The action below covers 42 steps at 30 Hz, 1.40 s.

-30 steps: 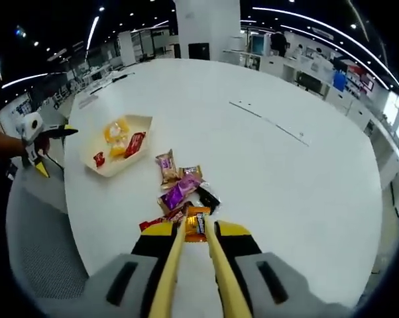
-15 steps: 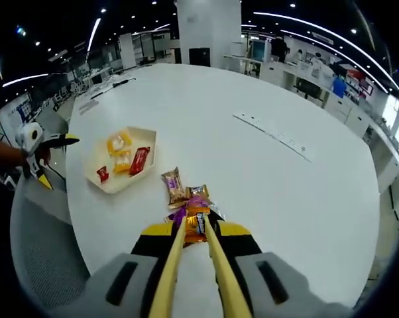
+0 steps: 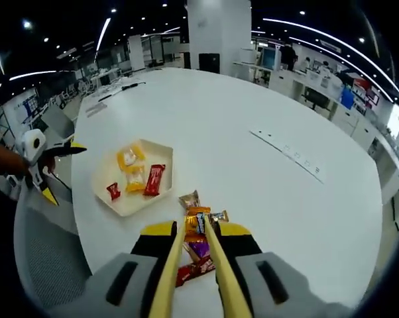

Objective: Place the target food into the container with the food tongs after gripping and lifting it, then release it inside without dropping or visibly crushing the food.

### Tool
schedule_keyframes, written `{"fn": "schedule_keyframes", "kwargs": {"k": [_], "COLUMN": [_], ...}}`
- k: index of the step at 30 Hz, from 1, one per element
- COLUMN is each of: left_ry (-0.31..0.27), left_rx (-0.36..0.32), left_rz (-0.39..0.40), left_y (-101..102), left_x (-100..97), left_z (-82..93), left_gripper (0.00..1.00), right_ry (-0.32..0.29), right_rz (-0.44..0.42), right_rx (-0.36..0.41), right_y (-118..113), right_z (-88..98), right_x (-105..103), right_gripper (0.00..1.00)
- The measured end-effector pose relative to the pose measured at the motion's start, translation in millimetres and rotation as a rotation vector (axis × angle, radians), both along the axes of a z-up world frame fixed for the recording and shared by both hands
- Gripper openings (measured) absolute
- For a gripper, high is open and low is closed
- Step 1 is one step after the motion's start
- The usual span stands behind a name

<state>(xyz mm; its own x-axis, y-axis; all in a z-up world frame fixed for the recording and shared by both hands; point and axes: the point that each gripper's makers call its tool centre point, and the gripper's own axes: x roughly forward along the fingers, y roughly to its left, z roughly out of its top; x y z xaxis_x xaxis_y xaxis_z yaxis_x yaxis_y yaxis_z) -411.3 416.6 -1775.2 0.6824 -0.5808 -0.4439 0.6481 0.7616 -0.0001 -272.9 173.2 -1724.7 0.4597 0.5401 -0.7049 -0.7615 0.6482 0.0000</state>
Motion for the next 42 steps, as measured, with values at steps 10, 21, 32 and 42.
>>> {"fn": "schedule_keyframes", "kwargs": {"k": [10, 21, 32, 42], "left_ry": [-0.007, 0.008, 0.007, 0.012], "left_rx": [0.009, 0.042, 0.024, 0.038], "left_rz": [-0.008, -0.011, -0.022, -0.018], "left_y": [0, 4, 0, -1], "left_x": [-0.4, -1.4, -3.6, -3.8], "left_z": [0.2, -7.1, -4.2, -6.0], "left_gripper": [0.99, 0.98, 0.98, 0.98], "right_ry": [-0.012, -0.007, -0.005, -0.005], "right_rz": [0.059, 0.193, 0.246, 0.283], "right_rx": [0.03, 0.034, 0.057, 0.057], "right_y": [57, 140, 197, 224], "right_z": [11.1, 12.6, 20.5, 23.2], "right_x": [0, -15, -25, -35], "right_gripper": [0.21, 0.21, 0.21, 0.23]}}
